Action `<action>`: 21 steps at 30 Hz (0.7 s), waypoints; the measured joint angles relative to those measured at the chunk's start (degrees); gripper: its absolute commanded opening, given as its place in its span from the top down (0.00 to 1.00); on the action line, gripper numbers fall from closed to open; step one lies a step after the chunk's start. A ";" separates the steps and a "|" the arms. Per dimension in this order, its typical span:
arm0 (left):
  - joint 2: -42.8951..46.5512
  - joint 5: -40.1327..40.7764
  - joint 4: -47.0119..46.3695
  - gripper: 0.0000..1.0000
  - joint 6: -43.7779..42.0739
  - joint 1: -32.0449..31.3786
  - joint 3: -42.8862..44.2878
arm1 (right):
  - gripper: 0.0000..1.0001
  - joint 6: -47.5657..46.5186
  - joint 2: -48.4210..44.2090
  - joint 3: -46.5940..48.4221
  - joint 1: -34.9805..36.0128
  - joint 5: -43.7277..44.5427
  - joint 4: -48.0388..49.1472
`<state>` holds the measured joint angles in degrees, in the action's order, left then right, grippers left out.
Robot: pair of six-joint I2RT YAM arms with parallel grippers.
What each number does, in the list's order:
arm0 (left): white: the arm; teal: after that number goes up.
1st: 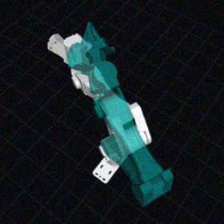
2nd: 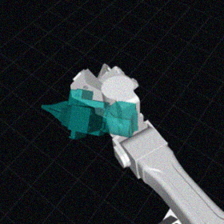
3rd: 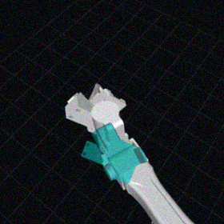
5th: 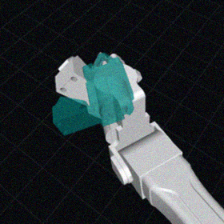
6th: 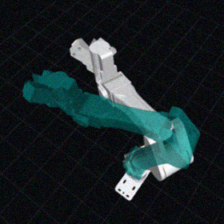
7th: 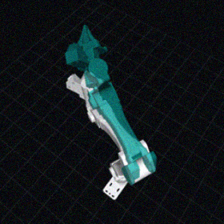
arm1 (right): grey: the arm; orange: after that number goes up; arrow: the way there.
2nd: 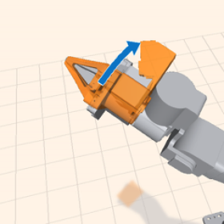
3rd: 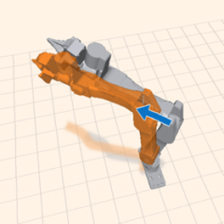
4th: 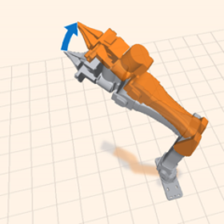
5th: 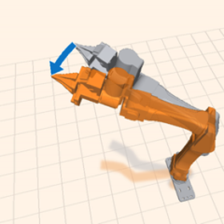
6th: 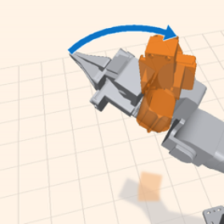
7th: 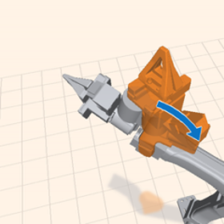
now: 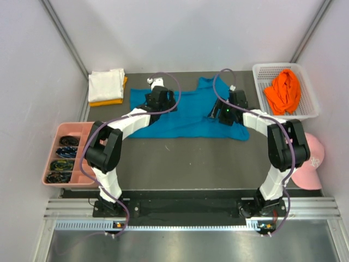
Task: Fold and stack the t-shirts
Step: Fold the flattened tshirt in 1/3 of the way
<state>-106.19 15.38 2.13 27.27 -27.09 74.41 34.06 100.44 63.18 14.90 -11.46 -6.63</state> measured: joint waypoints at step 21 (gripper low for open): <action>2.97 0.98 1.68 0.12 -0.22 1.62 -4.81 | 0.31 3.26 9.57 4.44 0.81 -4.28 3.26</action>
<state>-103.22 16.36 3.81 27.05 -25.47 69.60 37.32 110.02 67.61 15.70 -15.75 -3.38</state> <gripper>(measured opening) 0.877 0.692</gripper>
